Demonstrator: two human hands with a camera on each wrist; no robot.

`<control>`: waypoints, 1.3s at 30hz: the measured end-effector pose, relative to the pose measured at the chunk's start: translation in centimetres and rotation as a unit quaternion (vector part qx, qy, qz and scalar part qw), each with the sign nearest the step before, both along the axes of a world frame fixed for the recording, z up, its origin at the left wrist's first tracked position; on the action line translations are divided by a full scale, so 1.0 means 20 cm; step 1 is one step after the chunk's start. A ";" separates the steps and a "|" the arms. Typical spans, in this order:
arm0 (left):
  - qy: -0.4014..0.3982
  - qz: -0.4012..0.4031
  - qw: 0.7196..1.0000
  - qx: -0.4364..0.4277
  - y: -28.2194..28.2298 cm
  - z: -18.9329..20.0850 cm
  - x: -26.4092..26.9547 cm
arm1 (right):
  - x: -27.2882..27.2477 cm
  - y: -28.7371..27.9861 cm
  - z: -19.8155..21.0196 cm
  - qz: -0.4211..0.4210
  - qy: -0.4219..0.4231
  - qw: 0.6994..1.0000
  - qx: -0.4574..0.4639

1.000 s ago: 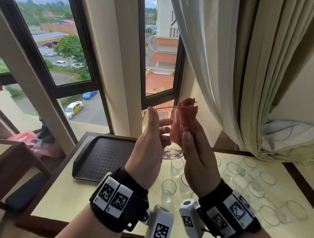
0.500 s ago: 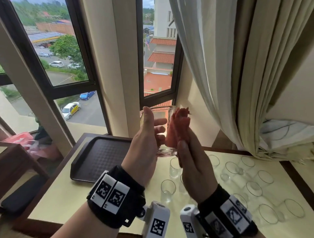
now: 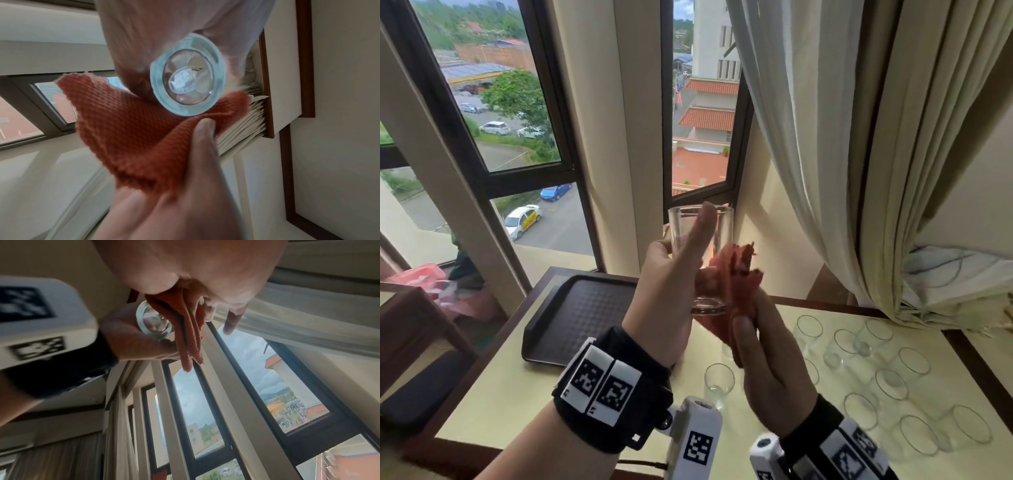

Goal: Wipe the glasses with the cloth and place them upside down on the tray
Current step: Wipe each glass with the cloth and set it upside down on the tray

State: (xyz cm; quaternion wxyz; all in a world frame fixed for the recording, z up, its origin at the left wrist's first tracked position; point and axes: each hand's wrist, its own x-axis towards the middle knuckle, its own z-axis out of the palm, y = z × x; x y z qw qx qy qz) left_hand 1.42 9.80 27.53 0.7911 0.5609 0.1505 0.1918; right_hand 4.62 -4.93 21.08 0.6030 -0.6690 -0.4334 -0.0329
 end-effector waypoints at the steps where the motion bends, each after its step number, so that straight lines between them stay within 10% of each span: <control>1: -0.009 0.000 1.000 0.008 -0.02 0.02 -0.01 | 0.03 0.01 0.02 -0.011 0.020 1.000 0.004; 13: -0.020 -0.045 0.999 0.004 -0.05 -0.03 -0.06 | -0.02 0.00 0.07 -0.029 -0.199 0.979 -0.023; 23: -0.013 -0.004 0.999 0.035 -0.07 -0.02 -0.05 | 0.05 0.03 0.07 -0.022 0.000 0.999 0.029; 34: -0.028 -0.019 0.999 0.008 -0.03 -0.02 -0.07 | -0.07 -0.01 0.01 -0.026 -0.183 0.983 -0.017; 39: -0.003 0.021 0.999 0.044 -0.05 -0.01 -0.06 | -0.06 -0.01 -0.05 -0.019 -0.008 1.000 0.014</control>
